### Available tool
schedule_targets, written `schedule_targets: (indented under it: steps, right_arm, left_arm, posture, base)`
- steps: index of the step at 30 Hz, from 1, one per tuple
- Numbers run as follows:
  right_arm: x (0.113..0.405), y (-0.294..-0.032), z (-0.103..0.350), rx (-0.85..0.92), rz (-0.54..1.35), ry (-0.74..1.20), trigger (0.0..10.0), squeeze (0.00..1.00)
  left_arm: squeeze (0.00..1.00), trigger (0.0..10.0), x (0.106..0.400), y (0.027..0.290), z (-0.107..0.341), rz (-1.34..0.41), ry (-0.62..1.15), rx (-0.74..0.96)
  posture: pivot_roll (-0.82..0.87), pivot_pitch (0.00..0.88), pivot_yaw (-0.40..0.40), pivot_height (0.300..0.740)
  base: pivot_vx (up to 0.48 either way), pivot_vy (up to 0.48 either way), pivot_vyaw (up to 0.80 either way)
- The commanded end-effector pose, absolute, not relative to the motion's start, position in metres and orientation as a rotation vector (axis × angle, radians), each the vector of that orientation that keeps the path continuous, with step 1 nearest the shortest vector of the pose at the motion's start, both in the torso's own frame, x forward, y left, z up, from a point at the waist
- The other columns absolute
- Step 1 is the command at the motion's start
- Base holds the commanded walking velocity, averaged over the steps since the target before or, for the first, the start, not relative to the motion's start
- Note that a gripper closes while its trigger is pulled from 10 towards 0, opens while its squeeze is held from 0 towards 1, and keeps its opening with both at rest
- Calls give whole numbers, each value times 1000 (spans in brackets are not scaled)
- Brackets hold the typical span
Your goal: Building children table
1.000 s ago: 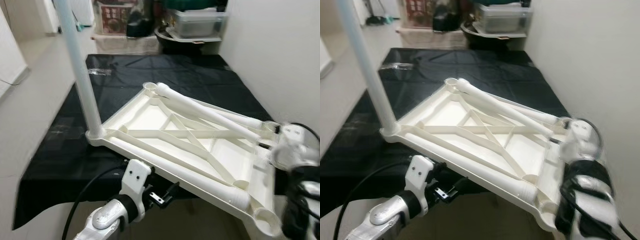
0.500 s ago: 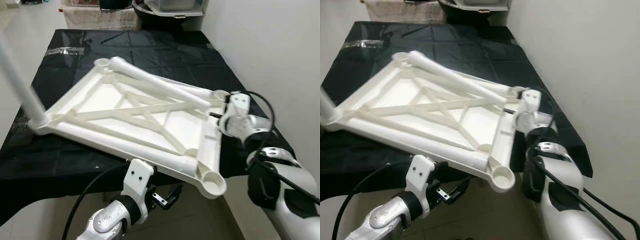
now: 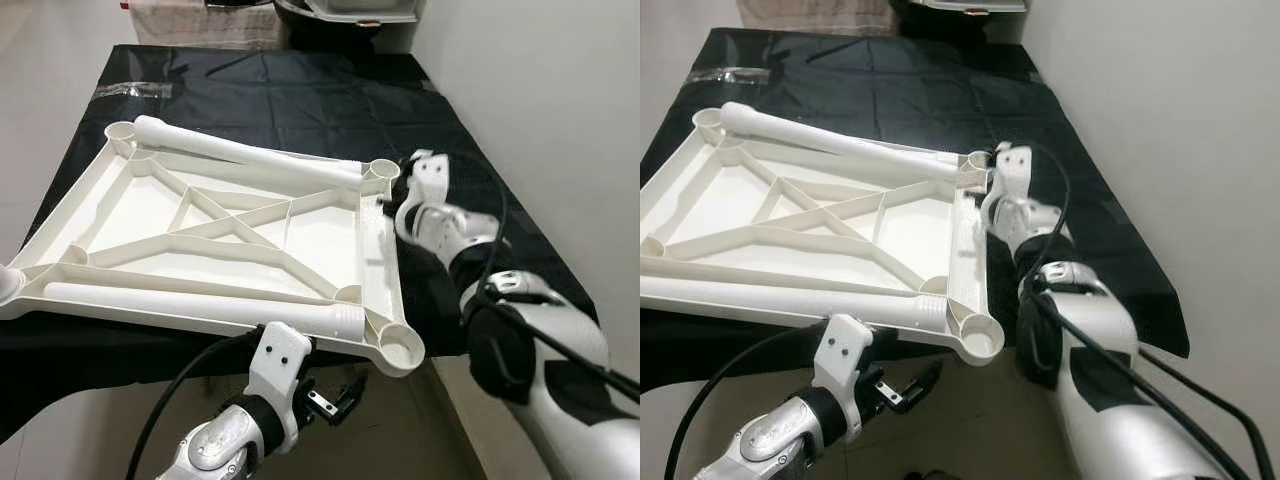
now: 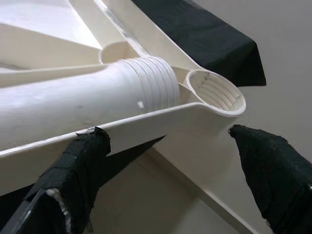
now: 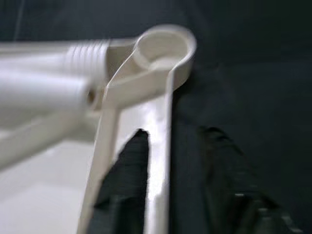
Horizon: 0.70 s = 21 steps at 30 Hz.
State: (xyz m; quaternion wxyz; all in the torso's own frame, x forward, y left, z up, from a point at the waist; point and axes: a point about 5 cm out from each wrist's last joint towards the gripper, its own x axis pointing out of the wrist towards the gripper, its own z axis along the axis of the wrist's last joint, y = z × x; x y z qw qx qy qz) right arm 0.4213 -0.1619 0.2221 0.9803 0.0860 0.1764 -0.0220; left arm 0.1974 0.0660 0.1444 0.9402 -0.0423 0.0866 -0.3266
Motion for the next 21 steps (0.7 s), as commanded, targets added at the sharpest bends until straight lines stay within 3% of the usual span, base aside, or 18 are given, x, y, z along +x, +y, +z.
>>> schedule_targets:
  steps: [1, 4, 5, 8, 15, 19, 21]
  right_arm:
    - [421, -167, 222, 202, -78, 346, 10000, 992]
    - [422, -168, 226, 211, -79, 320, 10000, 992]
    - [423, -170, 232, 259, -66, 289, 10000, 0]
    - [425, -174, 244, 357, -10, 225, 10000, 0]
    - [413, -187, 243, 368, 210, 105, 10000, 0]
    - [393, -196, 229, 399, 296, 97, 10000, 0]
    - [350, -204, 205, 482, 440, 142, 10000, 0]
  left_arm:
    - [0, 10000, 195, 65, 144, -670, 188, -98]
    - [0, 10000, 196, 65, 144, -671, 189, -97]
    - [0, 10000, 196, 65, 144, -670, 191, -96]
    - [0, 10000, 197, 66, 144, -663, 191, -92]
    - [0, 10000, 203, 73, 148, -621, 158, -67]
    - [0, 10000, 205, 77, 148, -611, 151, -53]
    - [0, 10000, 207, 82, 146, -606, 151, -37]
  posture:
    - [56, 140, -180, 740]
    - [56, 140, -180, 740]
    - [56, 139, -176, 740]
    - [61, 131, -176, 740]
    - [64, 108, -159, 740]
    - [66, 101, -155, 740]
    - [63, 75, -132, 740]
  base:
    - [0, 0, 0]
    - [0, 0, 0]
    - [0, 0, 0]
    - [0, 0, 0]
    - [0, 0, 0]
    - [0, 0, 0]
    - [0, 0, 0]
